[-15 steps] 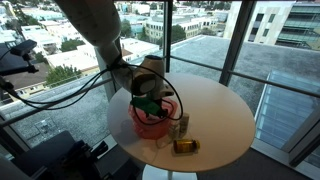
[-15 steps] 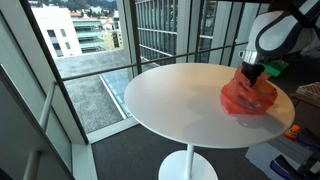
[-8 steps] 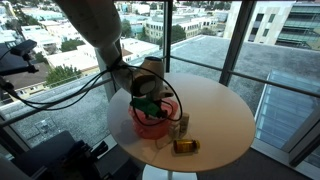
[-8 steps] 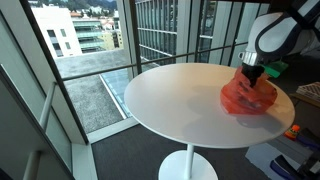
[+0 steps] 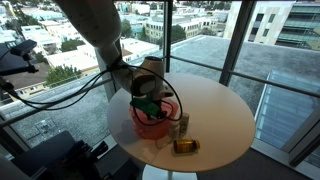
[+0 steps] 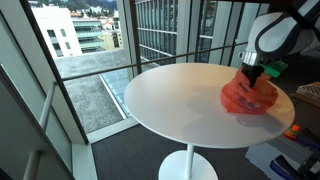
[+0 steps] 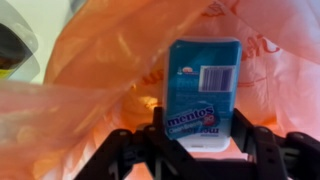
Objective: Remove the blue packet from the plastic bag
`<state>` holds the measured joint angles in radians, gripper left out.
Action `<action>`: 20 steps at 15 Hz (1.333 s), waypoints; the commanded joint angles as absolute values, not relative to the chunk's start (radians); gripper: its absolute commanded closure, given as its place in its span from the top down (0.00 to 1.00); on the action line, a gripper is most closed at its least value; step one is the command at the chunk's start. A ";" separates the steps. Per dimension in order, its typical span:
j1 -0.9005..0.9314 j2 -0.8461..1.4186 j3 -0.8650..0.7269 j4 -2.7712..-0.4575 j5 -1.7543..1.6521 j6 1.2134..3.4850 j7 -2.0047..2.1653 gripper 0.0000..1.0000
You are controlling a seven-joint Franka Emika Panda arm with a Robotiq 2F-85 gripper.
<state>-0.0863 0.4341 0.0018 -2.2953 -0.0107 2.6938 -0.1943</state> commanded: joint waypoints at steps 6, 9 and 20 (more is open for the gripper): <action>-0.102 0.359 0.000 -2.321 -0.008 2.668 -0.196 0.41; -0.100 0.328 -0.011 -2.331 -0.013 2.649 -0.189 0.41; -0.125 0.206 -0.018 -2.362 0.033 2.519 -0.234 0.41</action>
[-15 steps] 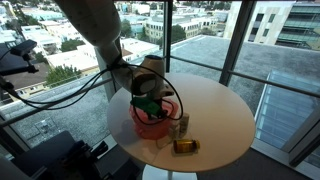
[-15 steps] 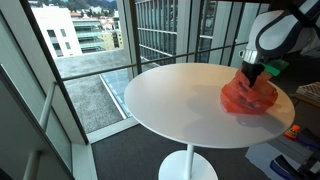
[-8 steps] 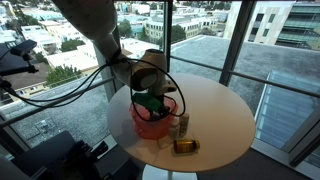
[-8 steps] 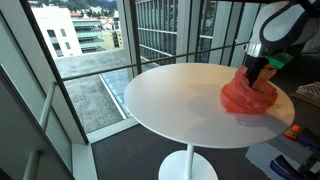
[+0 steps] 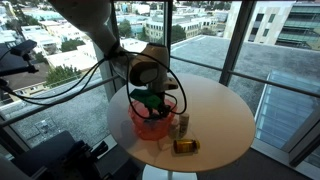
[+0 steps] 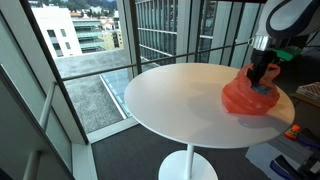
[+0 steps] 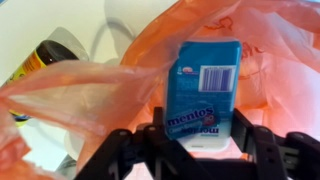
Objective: Remove the blue packet from the plastic bag
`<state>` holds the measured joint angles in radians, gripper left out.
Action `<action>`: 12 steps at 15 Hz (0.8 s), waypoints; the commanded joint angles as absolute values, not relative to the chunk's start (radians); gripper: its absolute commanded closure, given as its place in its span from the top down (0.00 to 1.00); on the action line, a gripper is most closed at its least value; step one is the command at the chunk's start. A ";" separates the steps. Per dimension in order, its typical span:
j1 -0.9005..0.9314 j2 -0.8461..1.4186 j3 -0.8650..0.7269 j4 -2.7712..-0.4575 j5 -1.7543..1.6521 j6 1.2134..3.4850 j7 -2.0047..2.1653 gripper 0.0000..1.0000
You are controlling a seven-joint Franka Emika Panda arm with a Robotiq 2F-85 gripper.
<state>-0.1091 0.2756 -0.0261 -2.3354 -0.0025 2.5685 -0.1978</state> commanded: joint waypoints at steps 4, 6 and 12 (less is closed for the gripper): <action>-0.124 0.149 -0.021 -2.363 0.069 2.472 -0.256 0.41; -0.121 0.118 -0.024 -2.365 0.084 2.456 -0.268 0.41; -0.115 0.031 -0.040 -2.376 0.107 2.410 -0.301 0.41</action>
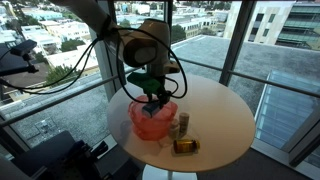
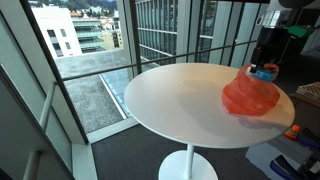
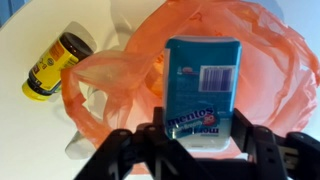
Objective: Remove the blue packet from the plastic bag
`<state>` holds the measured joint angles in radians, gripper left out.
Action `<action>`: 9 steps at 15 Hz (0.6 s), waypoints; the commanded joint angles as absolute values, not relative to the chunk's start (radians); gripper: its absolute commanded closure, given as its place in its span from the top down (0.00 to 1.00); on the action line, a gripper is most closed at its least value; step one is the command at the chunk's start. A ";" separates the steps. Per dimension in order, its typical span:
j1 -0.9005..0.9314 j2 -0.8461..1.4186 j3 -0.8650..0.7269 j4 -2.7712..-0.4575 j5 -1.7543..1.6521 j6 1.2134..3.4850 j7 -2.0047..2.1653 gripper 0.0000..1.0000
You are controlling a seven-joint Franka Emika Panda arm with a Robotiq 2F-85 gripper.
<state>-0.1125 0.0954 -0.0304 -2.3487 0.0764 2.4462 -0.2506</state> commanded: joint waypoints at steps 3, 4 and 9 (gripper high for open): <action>-0.105 -0.009 -0.042 -2.395 0.129 2.393 -0.337 0.41; -0.100 -0.018 -0.041 -2.399 0.132 2.388 -0.343 0.41; -0.058 -0.059 -0.029 -2.426 0.156 2.356 -0.378 0.41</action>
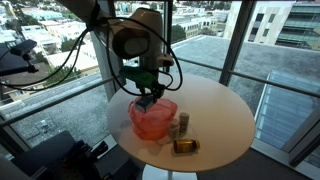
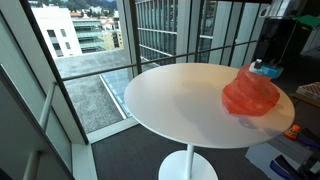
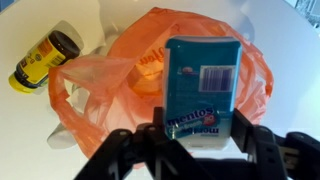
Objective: Remove the blue packet from the plastic bag
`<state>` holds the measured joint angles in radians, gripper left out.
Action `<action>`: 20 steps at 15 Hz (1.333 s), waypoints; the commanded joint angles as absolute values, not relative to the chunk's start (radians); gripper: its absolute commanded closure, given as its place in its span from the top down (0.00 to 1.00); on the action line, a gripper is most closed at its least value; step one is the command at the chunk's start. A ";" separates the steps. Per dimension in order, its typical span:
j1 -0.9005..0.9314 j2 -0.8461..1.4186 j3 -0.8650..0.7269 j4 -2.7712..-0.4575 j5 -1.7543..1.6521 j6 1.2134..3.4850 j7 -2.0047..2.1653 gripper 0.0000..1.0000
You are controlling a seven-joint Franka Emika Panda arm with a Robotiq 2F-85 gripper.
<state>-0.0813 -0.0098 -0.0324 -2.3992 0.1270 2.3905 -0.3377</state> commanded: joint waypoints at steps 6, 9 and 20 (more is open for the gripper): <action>-0.006 -0.088 -0.018 -2.453 0.151 2.320 -0.388 0.41; -0.003 -0.050 -0.020 -2.436 0.131 2.344 -0.354 0.66; 0.026 -0.047 0.012 -2.436 0.096 2.395 -0.332 0.41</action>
<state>0.0079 -0.0444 -0.0068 -2.4380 0.1206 2.3735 -0.3543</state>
